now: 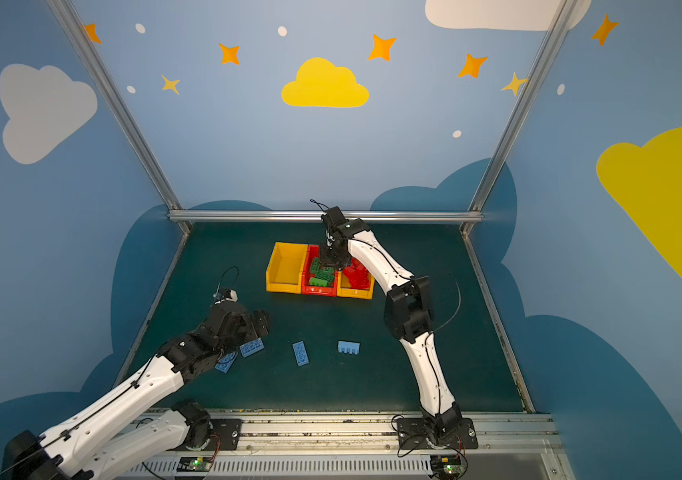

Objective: Sort the legos into containers by color
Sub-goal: 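Carry the green brick with the right gripper and drop it into the red bin, then grasp a blue brick with the left gripper while the right gripper withdraws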

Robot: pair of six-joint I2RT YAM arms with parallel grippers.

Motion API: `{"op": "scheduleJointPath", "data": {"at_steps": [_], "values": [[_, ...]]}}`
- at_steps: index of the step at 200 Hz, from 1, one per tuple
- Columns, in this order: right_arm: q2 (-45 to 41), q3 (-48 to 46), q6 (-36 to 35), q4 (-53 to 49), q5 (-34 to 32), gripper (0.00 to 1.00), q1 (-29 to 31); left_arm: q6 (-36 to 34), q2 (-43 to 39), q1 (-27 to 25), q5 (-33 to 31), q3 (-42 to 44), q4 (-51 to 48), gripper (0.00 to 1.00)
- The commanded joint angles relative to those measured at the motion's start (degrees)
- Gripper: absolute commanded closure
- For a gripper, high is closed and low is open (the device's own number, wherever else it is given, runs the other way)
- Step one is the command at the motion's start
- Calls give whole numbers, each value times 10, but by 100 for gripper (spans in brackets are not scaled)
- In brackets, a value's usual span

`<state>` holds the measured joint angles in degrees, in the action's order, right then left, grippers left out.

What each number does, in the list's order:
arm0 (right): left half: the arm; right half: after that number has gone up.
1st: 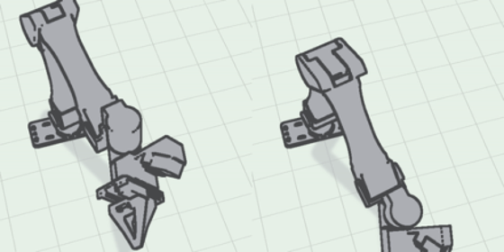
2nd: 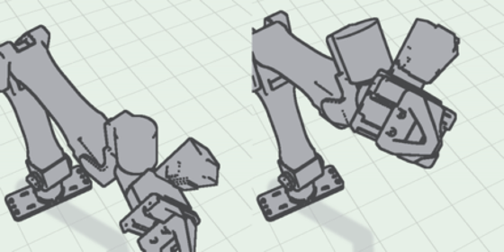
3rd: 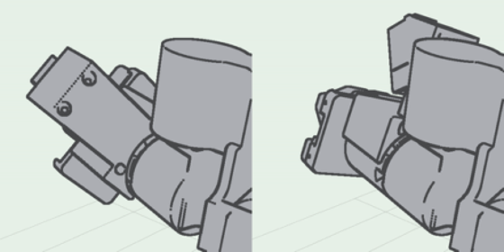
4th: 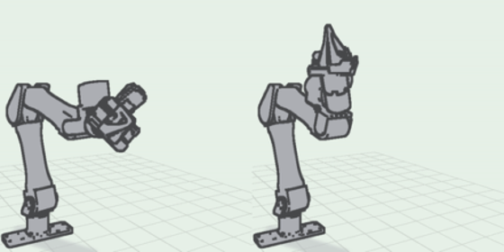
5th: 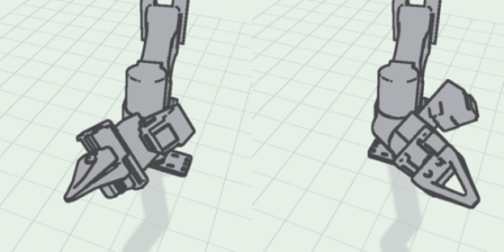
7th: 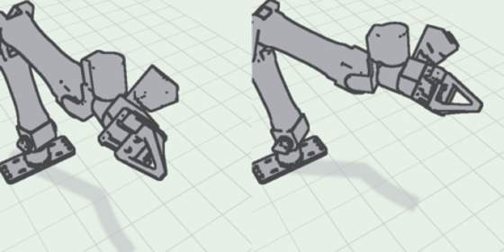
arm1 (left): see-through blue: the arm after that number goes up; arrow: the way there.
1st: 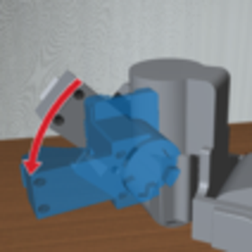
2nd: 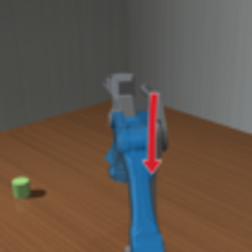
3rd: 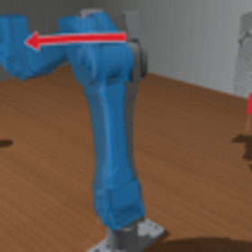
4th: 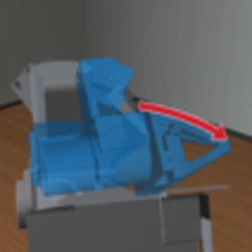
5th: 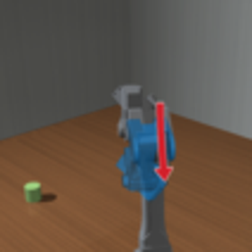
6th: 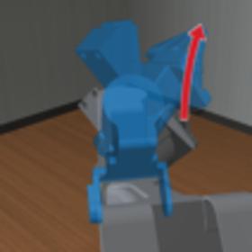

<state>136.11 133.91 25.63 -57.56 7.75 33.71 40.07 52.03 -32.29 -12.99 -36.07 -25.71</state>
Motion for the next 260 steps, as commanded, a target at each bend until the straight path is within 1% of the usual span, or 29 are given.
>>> {"op": "scheduleJointPath", "data": {"at_steps": [1,5,9,23,26,33,48,56,76,99,113,136,165,173,194,217,234,260], "values": [[43,70,-21,-55,25,74,0,-5,3,15,8,3,-18,0],[49,77,-21,-53,29,71,-1,-5,5,18,9,3,-20,0],[54,83,-19,-51,33,65,-2,-5,5,22,10,1,-21,0],[56,87,-17,-39,53,36,-5,-3,8,27,14,-2,-27,0],[55,86,-16,-37,56,32,-5,-2,8,28,14,-2,-28,0],[49,83,-17,-32,62,27,-6,0,10,29,16,-5,-31,0],[27,66,-24,-21,66,22,-4,7,13,31,14,-8,-39,0],[12,49,-26,-16,65,20,-4,11,17,31,14,-11,-44,0],[-40,-12,-29,0,66,20,-2,24,31,31,26,-20,-63,0],[-124,-130,-27,38,63,19,-1,36,40,30,59,-28,-71,0],[-183,-215,-25,66,61,18,-1,45,36,18,67,-30,-73,0],[-280,-349,-24,100,50,17,-1,64,36,-24,47,-38,-82,0],[-392,-493,-23,111,19,16,0,105,62,-99,18,-47,-83,0],[-423,-530,-22,114,10,13,0,118,73,-118,15,-45,-75,0],[-508,-622,-10,119,-12,7,0,151,111,-164,2,-46,-52,0],[-593,-699,4,117,-28,6,0,167,178,-204,-4,-65,-36,0],[-641,-732,8,105,-41,6,-2,168,235,-214,13,-90,-28,0],[-701,-763,21,86,-56,6,-3,168,329,-214,33,-138,-41,1]]}}
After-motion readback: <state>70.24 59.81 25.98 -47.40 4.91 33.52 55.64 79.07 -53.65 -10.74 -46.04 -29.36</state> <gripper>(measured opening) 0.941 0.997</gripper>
